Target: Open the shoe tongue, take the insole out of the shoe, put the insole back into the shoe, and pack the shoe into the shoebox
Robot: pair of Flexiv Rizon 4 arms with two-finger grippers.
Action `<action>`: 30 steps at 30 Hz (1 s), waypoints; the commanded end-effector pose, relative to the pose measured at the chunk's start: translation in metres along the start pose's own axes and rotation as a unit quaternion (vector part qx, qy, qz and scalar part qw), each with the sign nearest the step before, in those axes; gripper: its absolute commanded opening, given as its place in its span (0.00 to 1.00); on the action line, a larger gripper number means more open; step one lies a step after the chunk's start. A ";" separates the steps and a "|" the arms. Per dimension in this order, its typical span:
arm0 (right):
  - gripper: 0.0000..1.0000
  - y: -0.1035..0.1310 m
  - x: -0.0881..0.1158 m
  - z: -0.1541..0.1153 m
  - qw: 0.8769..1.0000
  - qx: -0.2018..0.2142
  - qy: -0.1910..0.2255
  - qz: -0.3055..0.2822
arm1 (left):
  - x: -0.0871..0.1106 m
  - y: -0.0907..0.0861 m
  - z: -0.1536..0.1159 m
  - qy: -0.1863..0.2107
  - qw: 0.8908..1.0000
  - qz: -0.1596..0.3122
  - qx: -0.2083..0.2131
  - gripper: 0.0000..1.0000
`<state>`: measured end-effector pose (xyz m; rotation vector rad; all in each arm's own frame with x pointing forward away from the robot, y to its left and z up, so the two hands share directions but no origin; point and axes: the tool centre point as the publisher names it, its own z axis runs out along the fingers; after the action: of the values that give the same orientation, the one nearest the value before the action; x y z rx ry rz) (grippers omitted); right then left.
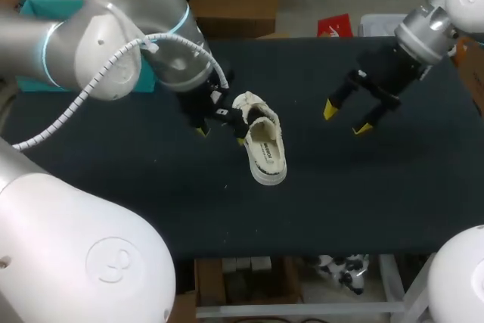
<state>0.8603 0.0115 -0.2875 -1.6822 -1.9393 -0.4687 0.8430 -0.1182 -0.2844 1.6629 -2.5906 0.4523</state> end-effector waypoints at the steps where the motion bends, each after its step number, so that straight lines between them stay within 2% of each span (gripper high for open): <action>1: 1.00 -0.005 -0.001 0.001 1.000 -0.010 -0.001 0.000 | 0.008 -0.007 0.012 -0.076 0.997 -0.017 -0.004 1.00; 6: 1.00 -0.005 -0.001 0.001 1.000 -0.010 -0.001 0.000 | 0.008 -0.007 0.012 -0.076 0.997 -0.017 -0.004 1.00; 8: 1.00 0.002 -0.001 -0.004 0.999 0.010 -0.031 -0.037 | 0.008 -0.007 0.012 -0.076 0.997 -0.017 -0.004 1.00; 9: 1.00 0.005 0.000 -0.005 0.999 0.010 -0.041 -0.029 | 0.009 -0.009 0.014 -0.073 0.997 -0.037 -0.010 1.00; 12: 1.00 0.011 0.000 -0.006 0.995 0.024 -0.075 -0.058 | 0.007 -0.012 0.020 -0.065 0.995 -0.073 -0.016 1.00; 16: 1.00 0.012 -0.002 -0.010 0.988 0.028 -0.110 -0.105 | 0.010 -0.014 0.026 -0.087 0.989 -0.120 -0.011 1.00; 21: 1.00 0.011 -0.009 -0.015 0.984 0.014 -0.112 -0.139 | 0.016 -0.015 0.034 -0.096 0.987 -0.129 0.008 1.00; 25: 1.00 0.008 -0.013 -0.016 0.976 0.014 -0.133 -0.171 | 0.017 -0.018 0.043 -0.110 0.984 -0.141 0.019 1.00; 27: 1.00 0.005 -0.017 -0.017 0.972 0.013 -0.140 -0.187 | 0.014 -0.021 0.048 -0.111 0.982 -0.153 0.019 0.93; 30: 1.00 0.002 -0.021 -0.017 0.967 0.013 -0.151 -0.204 | 0.009 -0.024 0.056 -0.114 0.979 -0.169 0.018 0.87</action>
<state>0.8765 -0.0136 -0.2858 -1.3865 -2.5046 -0.3277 0.8600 -0.1438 -0.3214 2.2147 -2.3717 0.3325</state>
